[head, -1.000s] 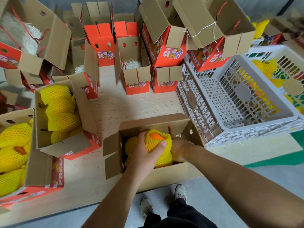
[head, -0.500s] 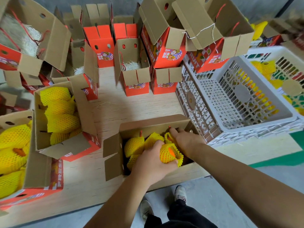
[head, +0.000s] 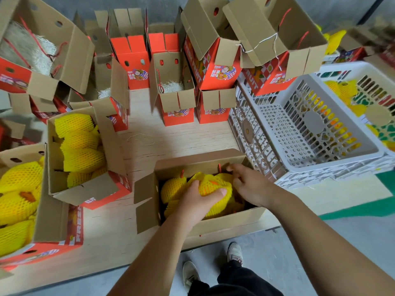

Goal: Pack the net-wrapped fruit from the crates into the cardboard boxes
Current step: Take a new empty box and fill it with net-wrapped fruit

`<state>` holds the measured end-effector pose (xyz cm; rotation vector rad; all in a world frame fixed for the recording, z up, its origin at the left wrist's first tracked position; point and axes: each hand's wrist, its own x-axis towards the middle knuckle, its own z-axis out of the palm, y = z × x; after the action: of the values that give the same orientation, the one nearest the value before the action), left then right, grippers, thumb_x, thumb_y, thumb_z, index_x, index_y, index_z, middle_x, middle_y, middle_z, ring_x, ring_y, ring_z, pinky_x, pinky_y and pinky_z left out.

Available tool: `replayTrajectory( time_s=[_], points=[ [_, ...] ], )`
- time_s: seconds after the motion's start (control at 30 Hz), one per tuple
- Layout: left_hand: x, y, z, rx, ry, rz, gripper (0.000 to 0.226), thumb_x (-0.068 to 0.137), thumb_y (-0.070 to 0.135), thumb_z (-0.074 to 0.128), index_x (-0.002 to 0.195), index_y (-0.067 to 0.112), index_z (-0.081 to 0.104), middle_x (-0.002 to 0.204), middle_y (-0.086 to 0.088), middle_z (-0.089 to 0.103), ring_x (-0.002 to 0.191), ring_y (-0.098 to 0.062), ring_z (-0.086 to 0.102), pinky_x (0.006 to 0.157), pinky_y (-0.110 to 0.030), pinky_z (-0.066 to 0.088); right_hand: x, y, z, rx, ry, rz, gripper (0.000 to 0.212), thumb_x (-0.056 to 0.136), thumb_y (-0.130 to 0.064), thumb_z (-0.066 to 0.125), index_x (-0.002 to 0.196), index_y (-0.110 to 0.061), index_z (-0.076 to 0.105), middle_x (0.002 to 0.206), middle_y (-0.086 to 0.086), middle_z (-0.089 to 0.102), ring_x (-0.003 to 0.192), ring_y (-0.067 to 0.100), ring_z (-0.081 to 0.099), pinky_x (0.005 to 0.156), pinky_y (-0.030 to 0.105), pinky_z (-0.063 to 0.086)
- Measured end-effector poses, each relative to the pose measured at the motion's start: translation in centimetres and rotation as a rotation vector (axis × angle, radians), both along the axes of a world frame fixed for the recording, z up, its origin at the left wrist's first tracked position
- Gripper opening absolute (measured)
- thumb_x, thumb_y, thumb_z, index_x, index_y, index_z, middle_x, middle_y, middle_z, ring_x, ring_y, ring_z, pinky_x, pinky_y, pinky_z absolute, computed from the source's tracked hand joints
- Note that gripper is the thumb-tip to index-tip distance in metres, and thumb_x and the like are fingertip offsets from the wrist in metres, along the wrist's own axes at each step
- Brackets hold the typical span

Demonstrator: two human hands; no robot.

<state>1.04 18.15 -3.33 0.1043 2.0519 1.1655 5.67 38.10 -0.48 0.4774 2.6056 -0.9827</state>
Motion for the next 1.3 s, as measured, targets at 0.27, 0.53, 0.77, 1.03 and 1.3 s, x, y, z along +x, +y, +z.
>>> replayTrajectory(
  time_s=[0.27,0.53,0.77,1.03,1.3],
  points=[
    [-1.7,1.7,2.0,0.263,-0.556,-0.012,0.054,0.103,0.067,0.027,0.143,0.037,0.046,0.136,0.008,0.057,0.134,-0.028,0.057,0.103,-0.038,0.046,1.4,-2.2,-1.0,-0.523,-0.018,-0.087,0.047,0.080,-0.066,0.075,0.116,-0.036,0.069,0.111,-0.007,0.076,0.108,0.011,0.071,0.101,0.040,0.054],
    [-4.2,-0.7,1.4,-0.569,0.604,-0.495,0.028,0.107,0.021,0.039,0.114,0.016,0.066,0.109,-0.008,0.074,0.104,-0.032,0.069,0.089,-0.044,0.057,1.0,-1.4,-2.1,-0.137,-0.063,-0.058,0.054,0.079,-0.043,0.082,0.126,-0.035,0.057,0.119,-0.009,0.050,0.102,0.013,0.059,0.087,0.025,0.047],
    [-4.4,0.7,0.4,-0.193,0.589,-0.611,0.039,0.104,0.010,0.048,0.141,0.020,0.059,0.138,-0.001,0.057,0.126,-0.020,0.057,0.103,-0.032,0.046,0.8,-2.4,-2.5,0.082,-0.090,-0.133,0.066,0.079,-0.049,0.072,0.136,-0.025,0.049,0.128,0.001,0.037,0.107,0.030,0.060,0.095,0.045,0.053],
    [-3.1,1.2,-0.2,-0.674,0.844,-0.525,0.057,0.093,0.075,0.037,0.105,0.027,0.065,0.111,0.002,0.069,0.110,-0.028,0.059,0.092,-0.043,0.038,1.1,-2.5,-2.2,0.119,-0.063,-0.104,0.073,0.082,-0.056,0.068,0.145,-0.026,0.046,0.133,-0.001,0.041,0.118,0.027,0.057,0.099,0.043,0.051],
    [-3.4,0.1,0.0,-0.692,0.772,-0.560,0.054,0.088,0.067,0.064,0.122,0.026,0.053,0.133,0.000,0.059,0.122,-0.028,0.048,0.104,-0.044,0.035,1.2,-2.5,-2.4,0.125,-0.048,-0.109,0.070,0.081,-0.056,0.068,0.142,-0.028,0.047,0.130,-0.003,0.040,0.116,0.028,0.058,0.099,0.044,0.051]
  ],
)
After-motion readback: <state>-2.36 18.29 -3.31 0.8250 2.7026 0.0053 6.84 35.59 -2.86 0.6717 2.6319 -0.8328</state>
